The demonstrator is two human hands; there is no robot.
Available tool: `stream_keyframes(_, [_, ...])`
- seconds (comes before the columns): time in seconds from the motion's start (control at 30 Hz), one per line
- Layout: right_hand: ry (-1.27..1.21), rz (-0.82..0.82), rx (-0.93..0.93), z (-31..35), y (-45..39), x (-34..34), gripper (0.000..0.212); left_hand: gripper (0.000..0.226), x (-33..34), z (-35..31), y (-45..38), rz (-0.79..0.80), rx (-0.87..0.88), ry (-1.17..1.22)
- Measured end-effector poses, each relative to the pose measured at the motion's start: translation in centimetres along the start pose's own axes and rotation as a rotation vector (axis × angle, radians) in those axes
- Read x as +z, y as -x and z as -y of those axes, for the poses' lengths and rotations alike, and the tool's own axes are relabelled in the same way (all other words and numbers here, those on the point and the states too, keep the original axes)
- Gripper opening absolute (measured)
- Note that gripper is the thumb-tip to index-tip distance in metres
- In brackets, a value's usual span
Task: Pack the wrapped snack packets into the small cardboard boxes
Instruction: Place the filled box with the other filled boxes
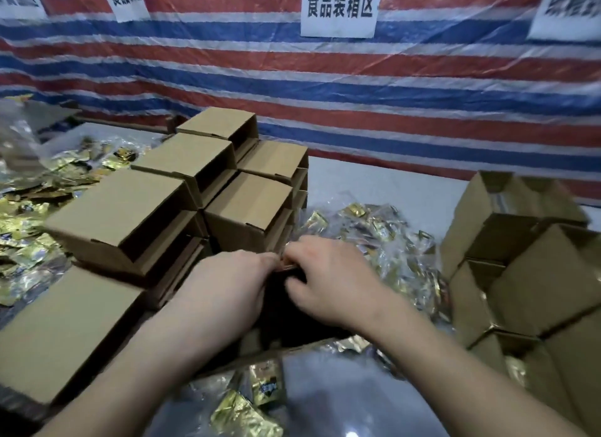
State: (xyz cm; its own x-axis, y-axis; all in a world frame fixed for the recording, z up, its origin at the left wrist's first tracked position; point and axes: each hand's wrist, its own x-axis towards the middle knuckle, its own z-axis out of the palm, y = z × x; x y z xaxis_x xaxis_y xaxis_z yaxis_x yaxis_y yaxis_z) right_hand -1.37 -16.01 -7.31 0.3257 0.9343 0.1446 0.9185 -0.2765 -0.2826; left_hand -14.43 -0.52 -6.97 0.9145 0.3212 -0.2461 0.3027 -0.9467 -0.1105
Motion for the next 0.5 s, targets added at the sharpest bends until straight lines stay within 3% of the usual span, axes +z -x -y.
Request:
stream_keyframes(0.03, [0.019,0.005,0.096,-2.2,1.2,0.2,0.006,0.025,-1.6,-5.7,-1.3,-0.246,0.01,0.009])
stream_keyframes(0.13, [0.056,0.022,0.366,-8.7,6.0,1.8,0.015,0.016,1.5,-10.4,-6.0,-0.24,0.138,0.159])
stream_keyframes(0.33, [-0.061,0.156,0.742,-16.0,15.6,8.9,0.016,0.02,10.9,-16.2,-10.3,-0.035,0.262,0.508])
stream_keyframes(0.5, [-0.161,0.256,0.869,-16.3,19.5,16.4,0.018,0.027,18.6,-18.6,-10.2,0.041,0.243,0.536])
